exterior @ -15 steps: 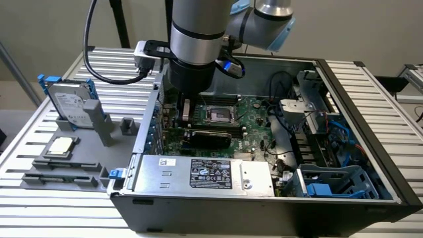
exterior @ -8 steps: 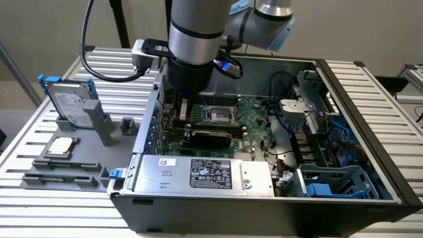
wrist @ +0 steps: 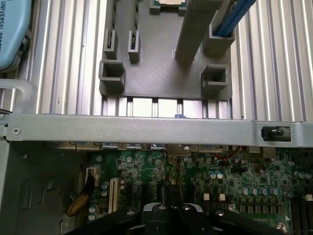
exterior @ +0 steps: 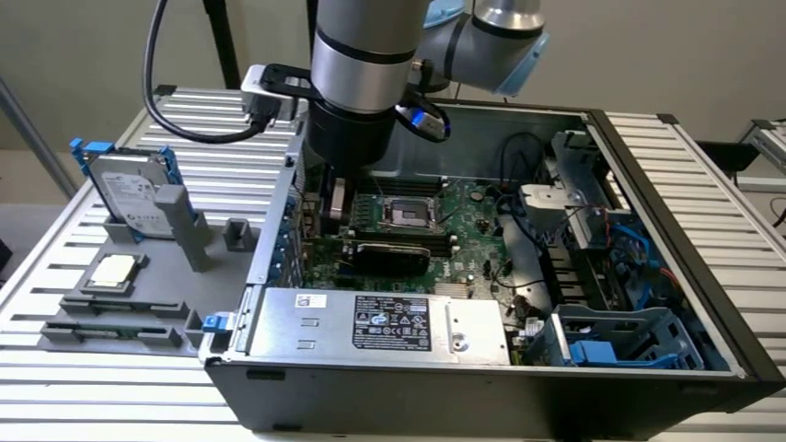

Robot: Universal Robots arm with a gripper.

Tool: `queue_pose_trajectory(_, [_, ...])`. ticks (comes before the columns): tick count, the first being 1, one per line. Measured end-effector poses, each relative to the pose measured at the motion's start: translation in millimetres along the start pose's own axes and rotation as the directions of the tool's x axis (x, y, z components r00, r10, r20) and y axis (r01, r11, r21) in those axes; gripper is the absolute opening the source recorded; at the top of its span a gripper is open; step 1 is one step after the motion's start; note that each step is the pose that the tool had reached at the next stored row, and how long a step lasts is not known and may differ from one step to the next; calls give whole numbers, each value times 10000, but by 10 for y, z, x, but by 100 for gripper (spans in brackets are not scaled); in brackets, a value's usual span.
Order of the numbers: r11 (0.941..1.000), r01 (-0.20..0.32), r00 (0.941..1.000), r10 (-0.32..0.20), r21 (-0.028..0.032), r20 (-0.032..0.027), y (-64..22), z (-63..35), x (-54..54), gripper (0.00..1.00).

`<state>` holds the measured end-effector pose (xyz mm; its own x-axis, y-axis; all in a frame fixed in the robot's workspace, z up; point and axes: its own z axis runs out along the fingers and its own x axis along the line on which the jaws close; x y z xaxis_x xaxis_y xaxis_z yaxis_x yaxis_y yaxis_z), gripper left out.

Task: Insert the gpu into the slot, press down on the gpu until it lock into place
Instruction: 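Press down on the gpu until it lock into place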

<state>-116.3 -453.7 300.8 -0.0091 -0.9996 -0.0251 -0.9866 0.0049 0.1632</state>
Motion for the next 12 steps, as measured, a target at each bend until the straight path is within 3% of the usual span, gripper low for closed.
queue_pose_trajectory(3, [10000,-4,10000,4,-65,-13,30,-3,0,11])
queue_pose_trajectory(8, [9997,-14,10000,13,-234,-36,112,9,0,11])
queue_pose_trajectory(12, [9996,-85,9999,83,-266,-63,114,7,1,11])
